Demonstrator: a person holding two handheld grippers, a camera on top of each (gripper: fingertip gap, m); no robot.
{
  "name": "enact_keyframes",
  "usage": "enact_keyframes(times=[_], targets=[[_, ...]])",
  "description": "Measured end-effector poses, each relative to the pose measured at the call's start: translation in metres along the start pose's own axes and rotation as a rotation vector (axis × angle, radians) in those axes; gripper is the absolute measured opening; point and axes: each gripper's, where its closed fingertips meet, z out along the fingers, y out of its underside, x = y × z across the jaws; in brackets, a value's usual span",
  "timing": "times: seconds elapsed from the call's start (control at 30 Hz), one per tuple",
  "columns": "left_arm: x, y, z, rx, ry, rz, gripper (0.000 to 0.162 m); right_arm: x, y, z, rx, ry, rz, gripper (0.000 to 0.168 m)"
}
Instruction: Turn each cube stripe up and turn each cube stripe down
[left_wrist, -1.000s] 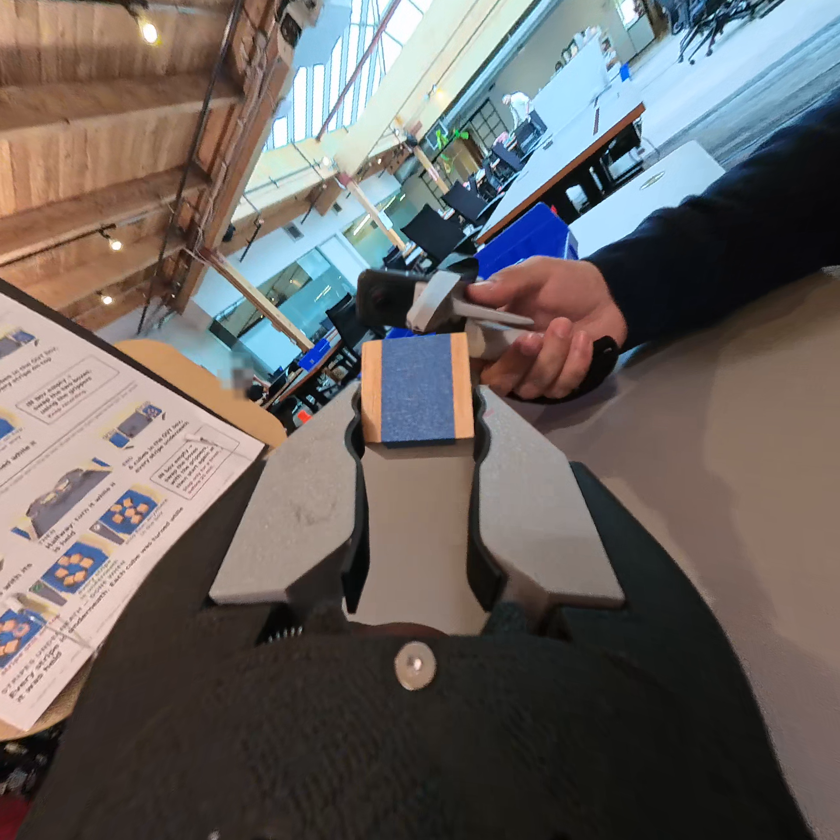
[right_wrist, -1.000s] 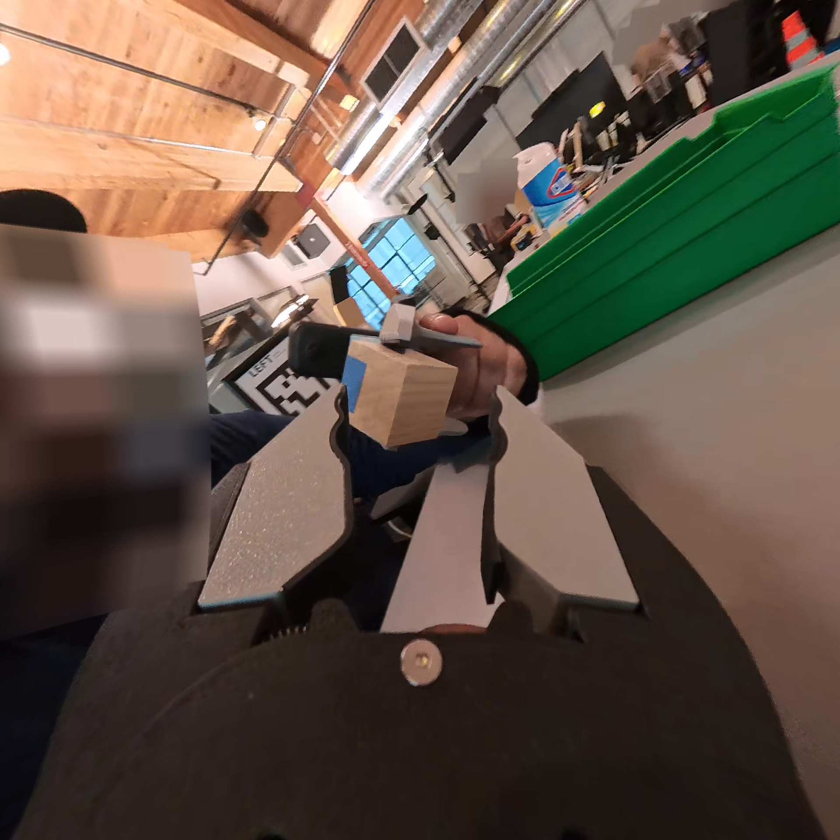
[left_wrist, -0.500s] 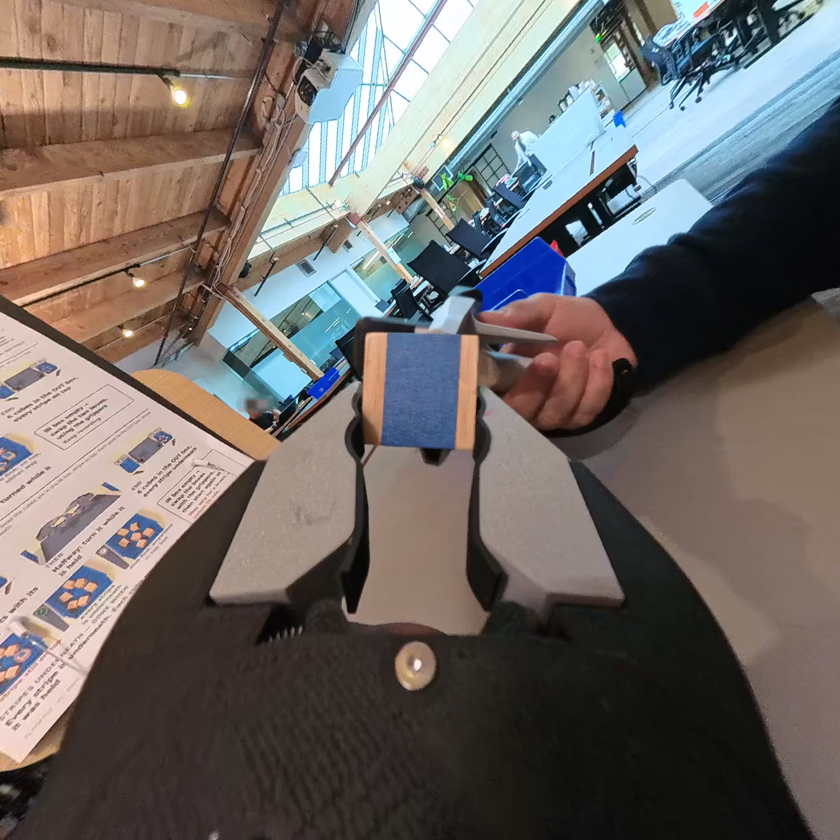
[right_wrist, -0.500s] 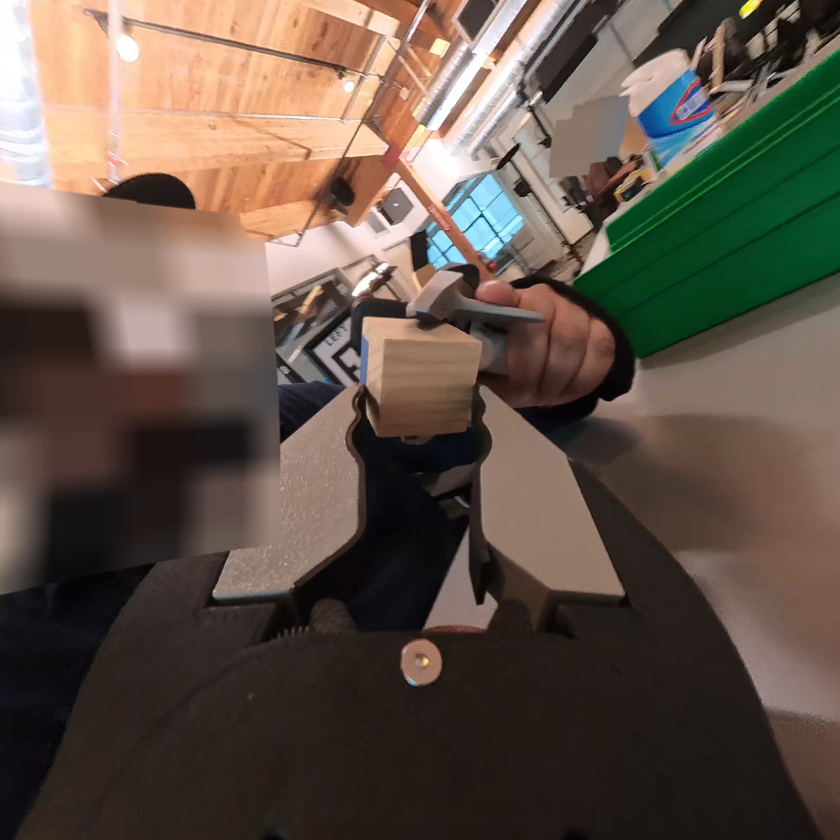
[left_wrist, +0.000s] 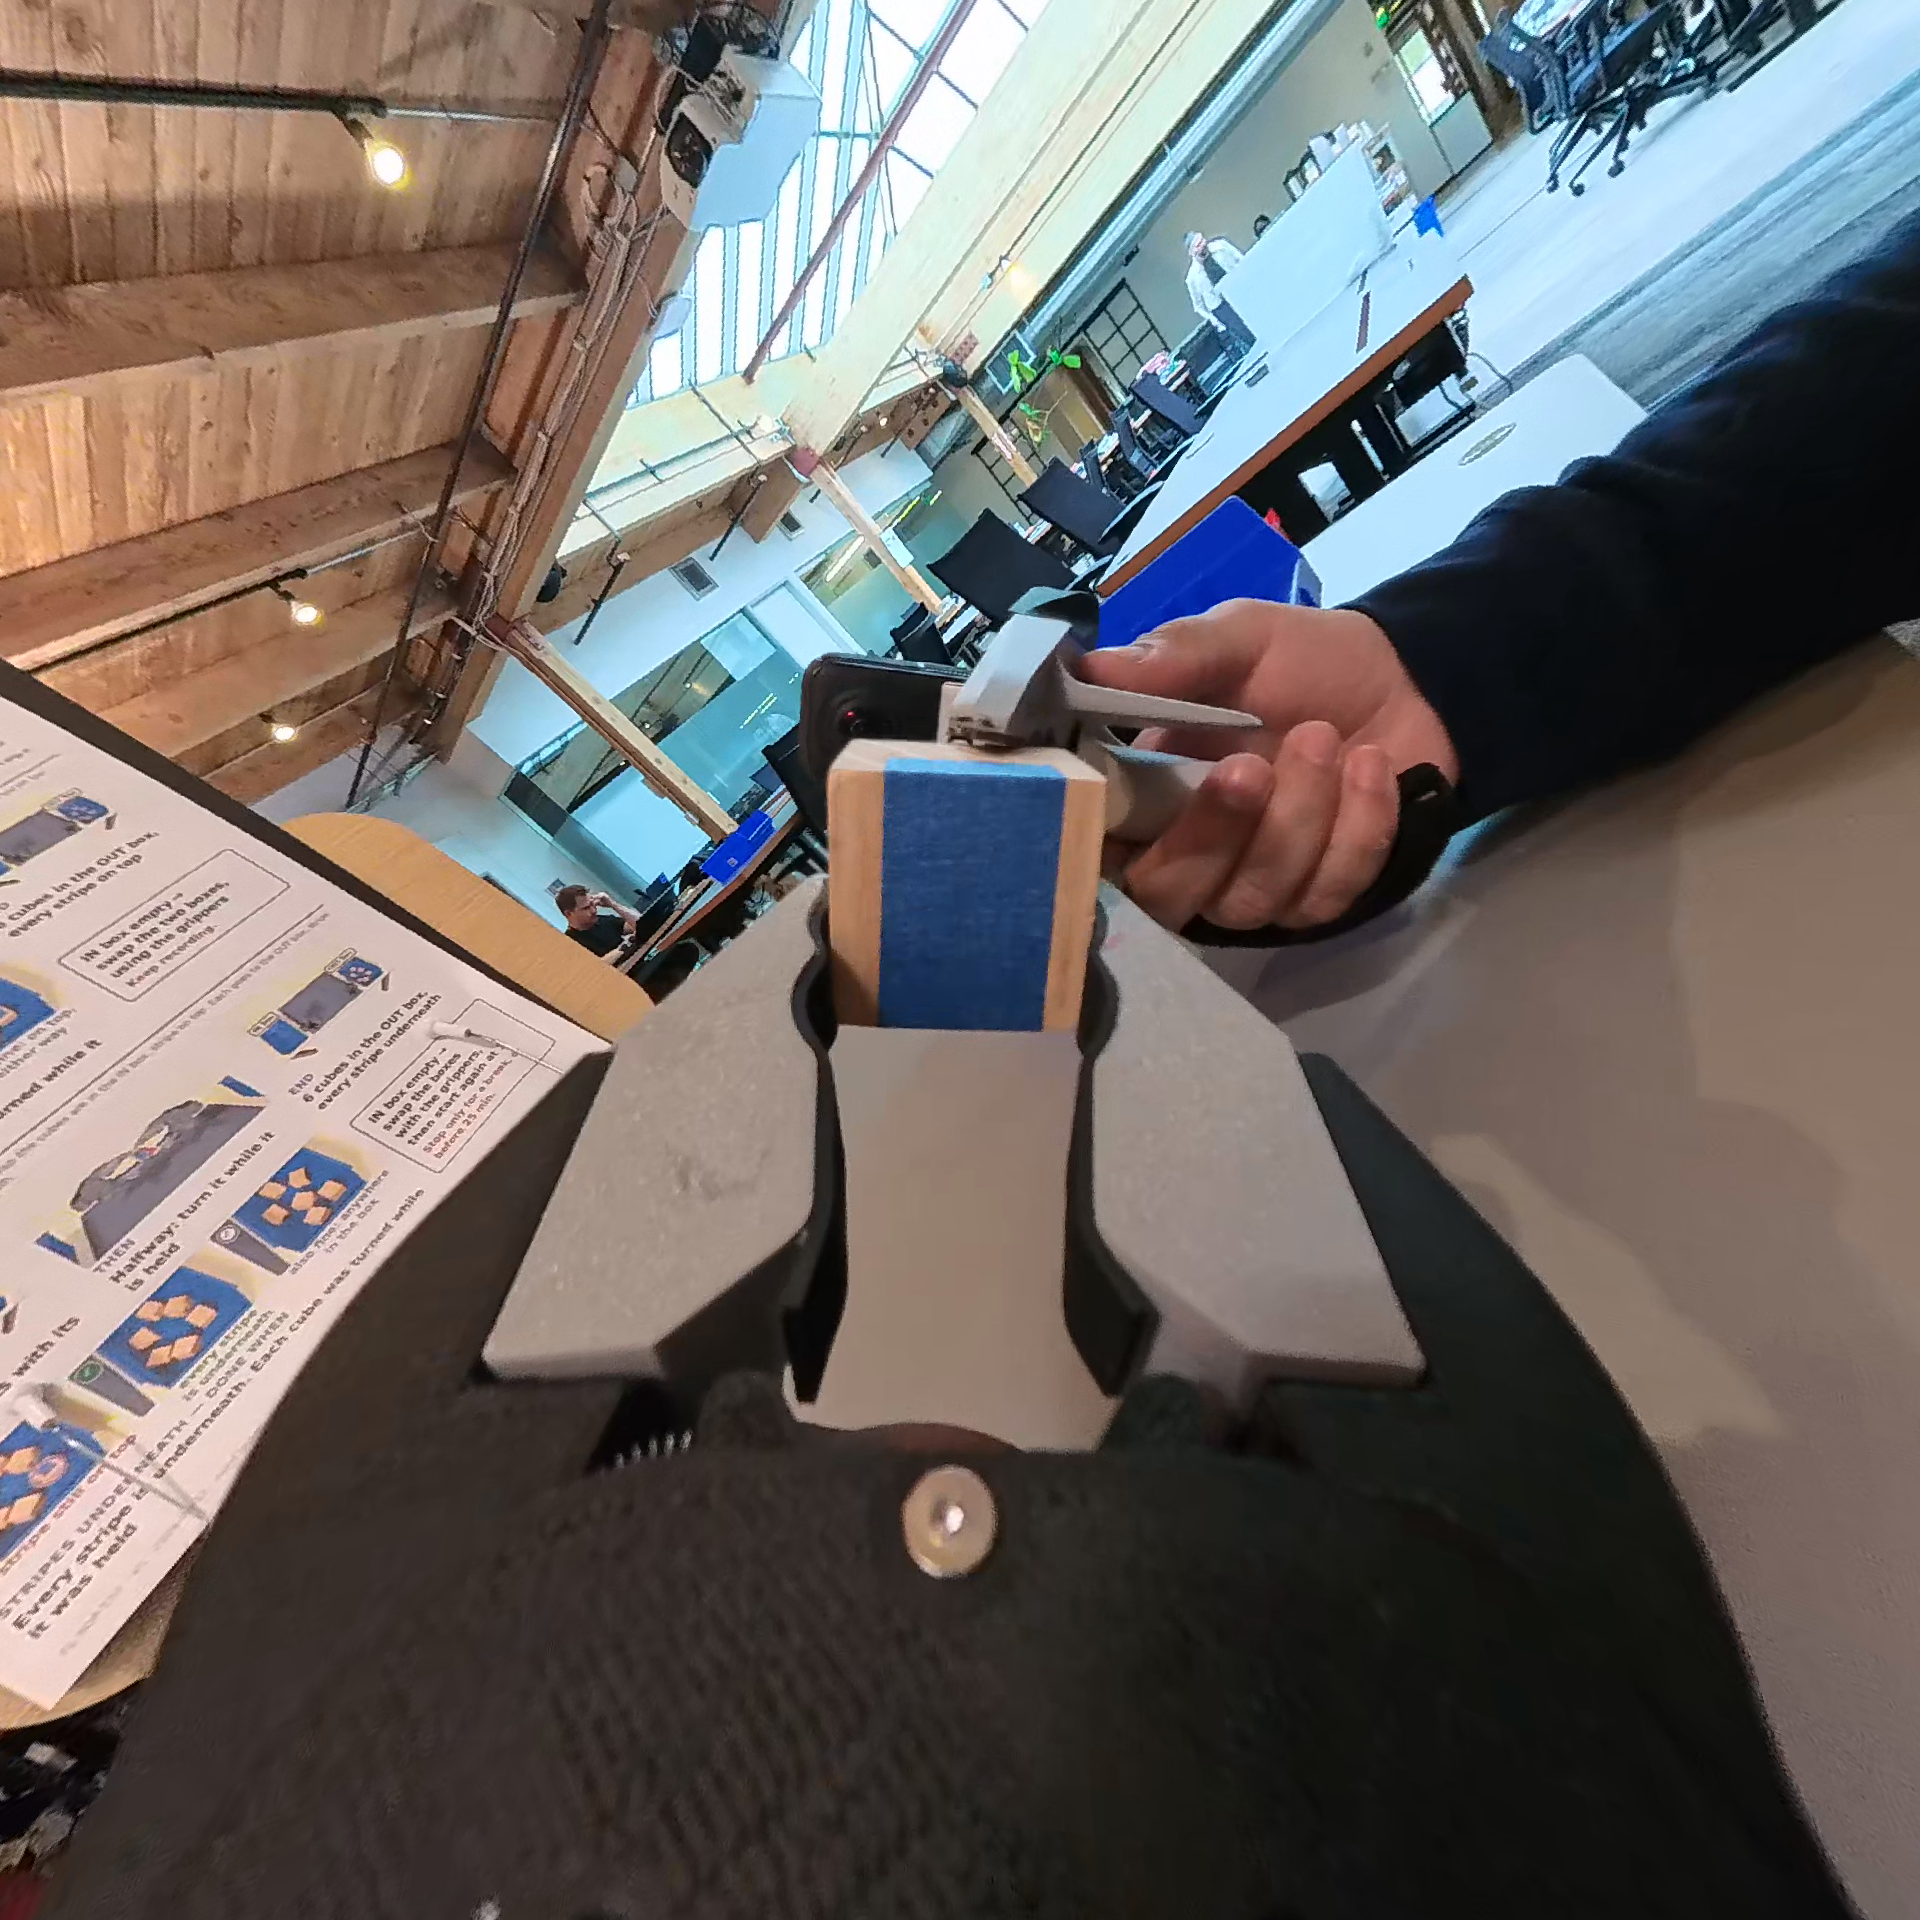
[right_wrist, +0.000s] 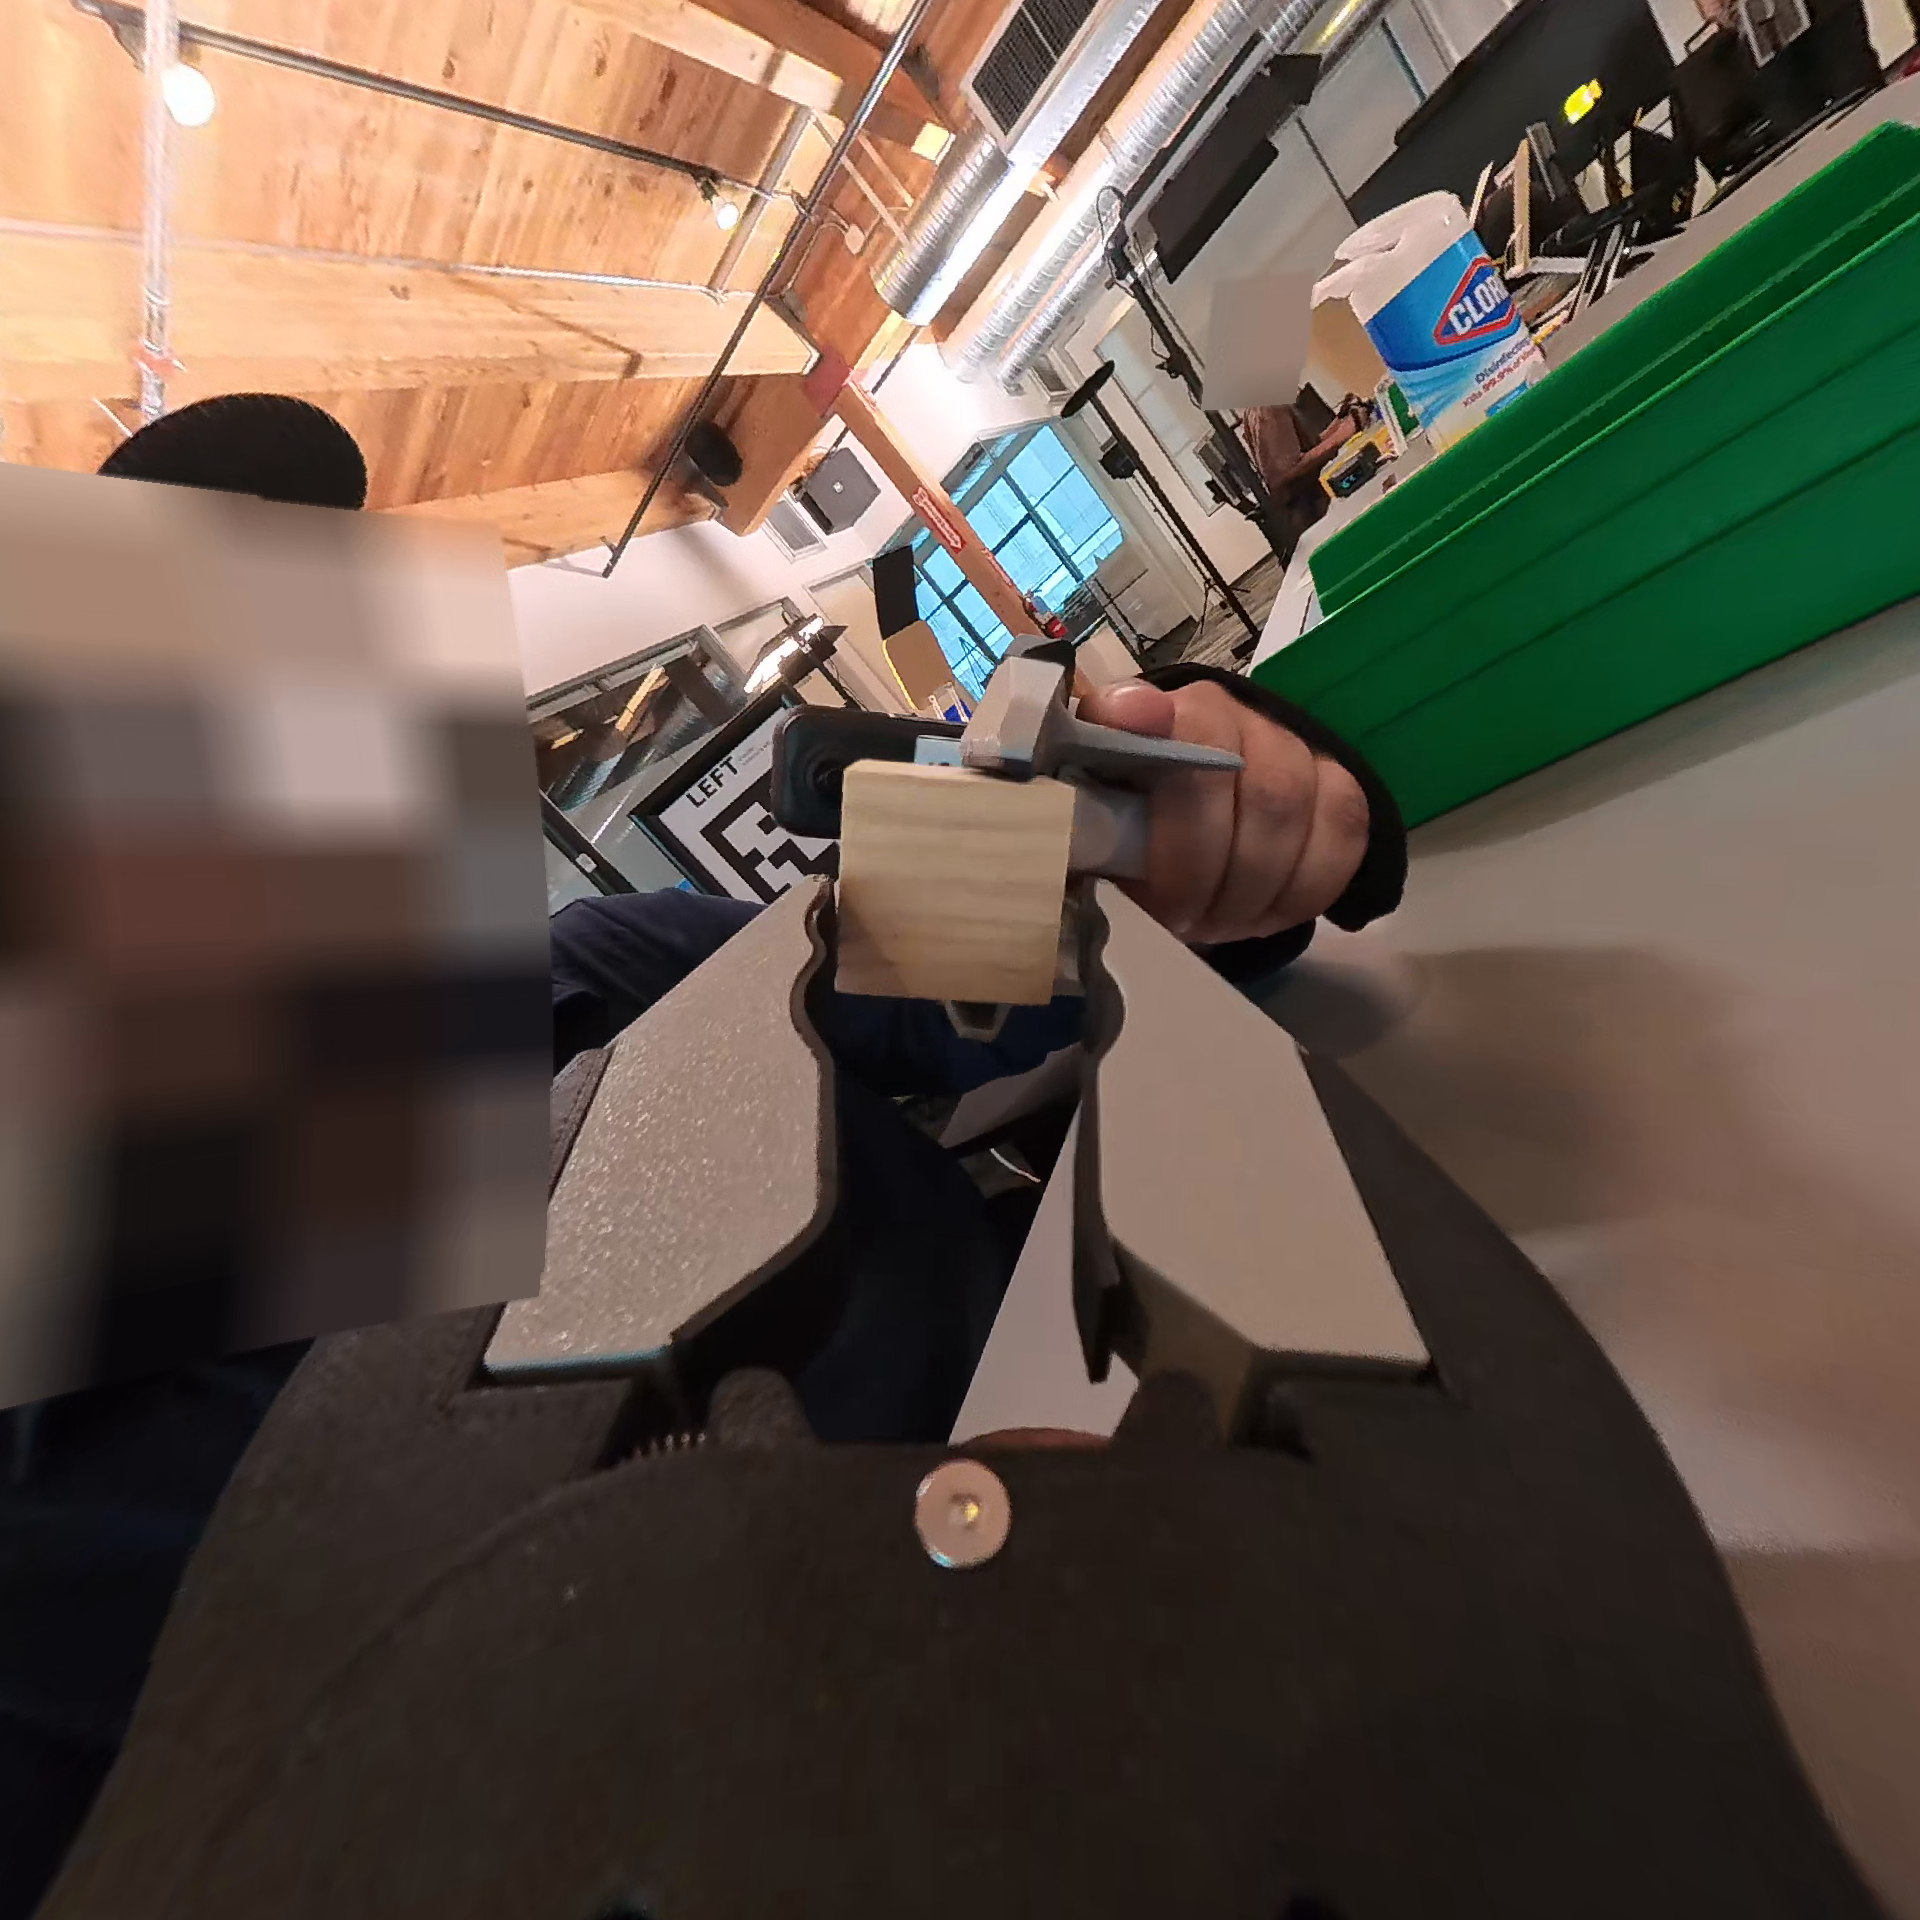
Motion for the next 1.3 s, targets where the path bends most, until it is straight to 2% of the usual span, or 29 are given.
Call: enact_keyframes(times=[0.17, 0.33, 0.47, 0.57, 0.67, 0.73, 0.8, 0.87, 0.93, 1.0, 1.07, 1.2, 1.3], targets=[[0.004, 0.004, 0.003, -0.023, 0.002, 0.012, 0.044, 0.001, 0.002, 0.001, -0.012, 0.008, -0.011, 0.041], [0.0, 0.018, 0.006, -0.105, -0.037, -0.005, 0.046, 0.008, -0.002, -0.004, -0.03, 0.145, -0.12, 0.041], [-0.006, 0.028, 0.005, -0.144, -0.044, -0.105, 0.046, 0.003, -0.016, -0.013, 0.005, 0.252, -0.251, 0.04], [-0.017, 0.038, 0.002, -0.179, -0.086, -0.15, 0.042, -0.01, -0.039, -0.031, 0.101, 0.315, -0.338, 0.041], [-0.023, 0.055, 0.002, -0.249, -0.118, -0.149, 0.033, -0.018, -0.062, -0.063, 0.178, 0.528, -0.503, 0.041], [-0.02, 0.067, 0.003, -0.306, -0.117, -0.124, 0.031, -0.041, -0.077, -0.085, 0.26, 0.632, -0.607, 0.04], [-0.015, 0.078, 0.004, -0.361, -0.102, -0.12, 0.028, -0.061, -0.091, -0.119, 0.286, 0.829, -0.67, 0.041], [-0.011, 0.086, 0.006, -0.408, -0.092, -0.133, 0.026, -0.072, -0.098, -0.173, 0.251, 1.129, -0.668, 0.041], [-0.008, 0.091, 0.006, -0.438, -0.083, -0.125, 0.025, -0.077, -0.095, -0.249, 0.183, 1.485, -0.608, 0.041], [-0.005, 0.094, 0.007, -0.452, -0.07, -0.097, 0.025, -0.074, -0.075, -0.328, 0.097, 1.789, -0.436, 0.041], [-0.003, 0.094, 0.007, -0.452, -0.061, -0.081, 0.024, -0.06, -0.046, -0.373, 0.012, 1.889, -0.227, 0.041], [-0.001, 0.094, 0.008, -0.455, -0.059, -0.072, 0.024, -0.023, 0.011, -0.426, -0.215, 2.008, 0.095, 0.042], [-0.005, 0.096, 0.005, -0.466, -0.073, -0.077, 0.024, -0.009, 0.023, -0.443, -0.237, 2.029, 0.168, 0.042]])
